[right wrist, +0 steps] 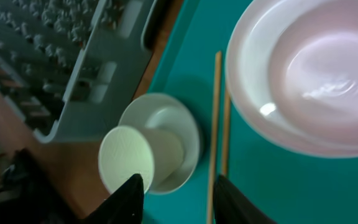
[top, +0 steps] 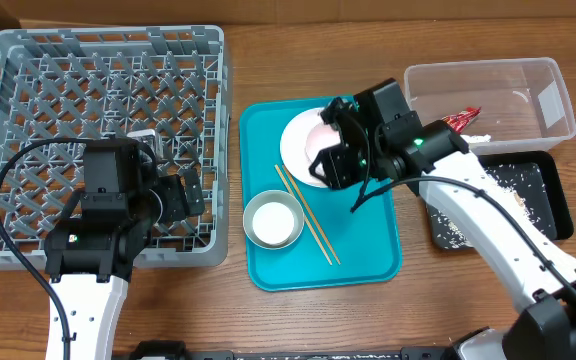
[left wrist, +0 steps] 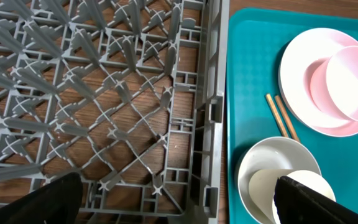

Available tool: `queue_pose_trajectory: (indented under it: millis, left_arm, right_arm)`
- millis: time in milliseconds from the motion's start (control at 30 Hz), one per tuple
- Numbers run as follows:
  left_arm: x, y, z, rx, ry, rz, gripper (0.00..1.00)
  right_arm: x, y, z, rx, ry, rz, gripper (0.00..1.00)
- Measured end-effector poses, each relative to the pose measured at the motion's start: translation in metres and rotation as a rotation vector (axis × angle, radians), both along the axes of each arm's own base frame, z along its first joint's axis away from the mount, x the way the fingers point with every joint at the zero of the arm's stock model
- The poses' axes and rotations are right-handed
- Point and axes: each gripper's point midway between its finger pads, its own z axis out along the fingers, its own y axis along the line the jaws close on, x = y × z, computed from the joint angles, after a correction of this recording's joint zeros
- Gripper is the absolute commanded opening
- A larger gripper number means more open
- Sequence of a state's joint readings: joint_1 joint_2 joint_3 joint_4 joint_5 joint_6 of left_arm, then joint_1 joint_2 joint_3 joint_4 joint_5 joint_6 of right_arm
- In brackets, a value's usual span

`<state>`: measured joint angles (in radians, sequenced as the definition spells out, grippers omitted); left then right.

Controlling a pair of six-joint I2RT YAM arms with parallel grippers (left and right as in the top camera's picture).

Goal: Sort waste into correct bins and load items into the dishwasher
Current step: 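Set the empty pink bowl onto the white plate on the tray, then grasp the white cup with the right gripper and lift it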

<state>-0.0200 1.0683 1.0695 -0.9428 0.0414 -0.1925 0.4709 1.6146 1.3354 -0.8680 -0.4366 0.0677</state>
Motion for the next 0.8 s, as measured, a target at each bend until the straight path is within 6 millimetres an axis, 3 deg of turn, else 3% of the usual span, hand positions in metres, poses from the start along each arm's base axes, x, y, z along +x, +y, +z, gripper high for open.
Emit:
queue_pose_trajectory:
  millis: [100, 267, 600, 800]
  left_arm:
    - [0.0, 0.0, 0.0, 0.0, 0.0, 0.0, 1.0]
    - [0.0, 0.0, 0.0, 0.0, 0.0, 0.0, 1.0]
    - [0.0, 0.0, 0.0, 0.0, 0.0, 0.0, 1.0]
    - [0.0, 0.0, 0.0, 0.0, 0.0, 0.0, 1.0]
  right_arm:
    - [-0.023, 0.011, -0.009, -0.017, 0.079, 0.025, 0.38]
    - [-0.042, 0.027, -0.021, -0.066, 0.132, 0.027, 0.38]
    - [-0.049, 0.04, -0.067, -0.186, 0.205, -0.035, 0.39]
    - [-0.051, 0.042, -0.093, -0.229, 0.26, -0.059, 0.15]
